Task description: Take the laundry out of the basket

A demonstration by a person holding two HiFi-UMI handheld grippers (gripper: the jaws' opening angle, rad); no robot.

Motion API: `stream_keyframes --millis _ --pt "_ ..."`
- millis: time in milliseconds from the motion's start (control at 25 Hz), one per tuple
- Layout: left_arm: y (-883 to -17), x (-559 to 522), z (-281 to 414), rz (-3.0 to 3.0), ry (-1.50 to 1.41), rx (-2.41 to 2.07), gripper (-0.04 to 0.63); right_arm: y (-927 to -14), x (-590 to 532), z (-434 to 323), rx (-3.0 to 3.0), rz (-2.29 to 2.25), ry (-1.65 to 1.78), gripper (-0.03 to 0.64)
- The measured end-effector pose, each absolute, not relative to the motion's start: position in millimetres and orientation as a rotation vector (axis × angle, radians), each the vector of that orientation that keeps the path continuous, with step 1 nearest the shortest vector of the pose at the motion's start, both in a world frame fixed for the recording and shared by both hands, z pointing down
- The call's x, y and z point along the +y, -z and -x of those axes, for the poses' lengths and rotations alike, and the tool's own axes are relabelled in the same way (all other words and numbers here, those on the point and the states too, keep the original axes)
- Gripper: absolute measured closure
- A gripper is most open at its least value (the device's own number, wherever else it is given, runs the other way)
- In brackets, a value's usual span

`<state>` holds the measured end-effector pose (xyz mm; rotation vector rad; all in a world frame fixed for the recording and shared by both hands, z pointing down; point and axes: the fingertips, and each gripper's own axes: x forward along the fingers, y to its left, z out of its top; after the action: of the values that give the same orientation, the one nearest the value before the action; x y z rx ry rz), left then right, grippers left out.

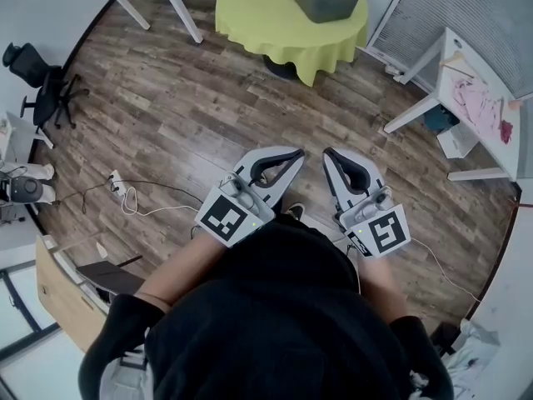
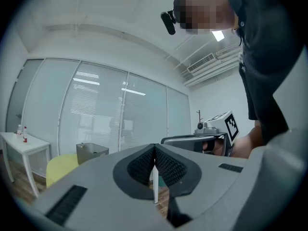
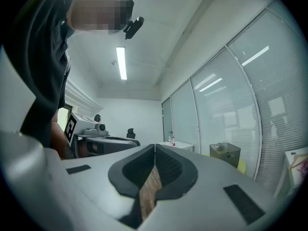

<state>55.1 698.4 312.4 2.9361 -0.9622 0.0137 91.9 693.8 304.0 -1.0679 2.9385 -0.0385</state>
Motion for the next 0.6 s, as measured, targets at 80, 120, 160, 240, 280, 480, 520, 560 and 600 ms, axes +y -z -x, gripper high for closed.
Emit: stream_keyframes --millis 80,120,160,240,280,480,520,560,600 --pt "-312.9 701.5 -55.2 -2.933 -0.014 -0.964 0.586 -304.5 696.7 -92.6 2.938 1.07 0.041 0.592" --pt "-312.9 703.2 -55.2 -2.933 -0.012 -0.963 0.586 -304.7 698.4 -92.6 2.938 1.069 0.04 0.592" --pt "-312.4 704.8 -55.3 -2.936 -0.011 -0.962 0.586 -304.8 699.9 -92.4 2.94 1.068 0.038 0.592" --pt "-310.8 706.7 -55.4 -2.944 -0.012 -0.96 0.586 -304.7 700.9 -92.3 2.943 1.068 0.034 0.592" --pt "-310.1 706.5 -55.0 -2.944 -0.014 -0.96 0.586 -304.4 700.3 -92.4 2.944 1.07 0.032 0.592" --pt "-306.4 702.2 -49.8 -2.939 -0.023 -0.968 0.586 -300.4 695.7 -90.1 2.941 1.074 0.027 0.592" --pt "-305.5 701.8 -49.4 -2.941 -0.022 -0.969 0.586 -299.9 695.4 -89.8 2.942 1.075 0.024 0.592" --pt "-304.8 700.9 -49.1 -2.942 -0.021 -0.969 0.586 -299.7 694.5 -89.6 2.943 1.076 0.022 0.592" --pt "-304.5 699.1 -48.7 -2.943 -0.019 -0.97 0.586 -299.8 692.9 -89.4 2.944 1.077 0.023 0.592"
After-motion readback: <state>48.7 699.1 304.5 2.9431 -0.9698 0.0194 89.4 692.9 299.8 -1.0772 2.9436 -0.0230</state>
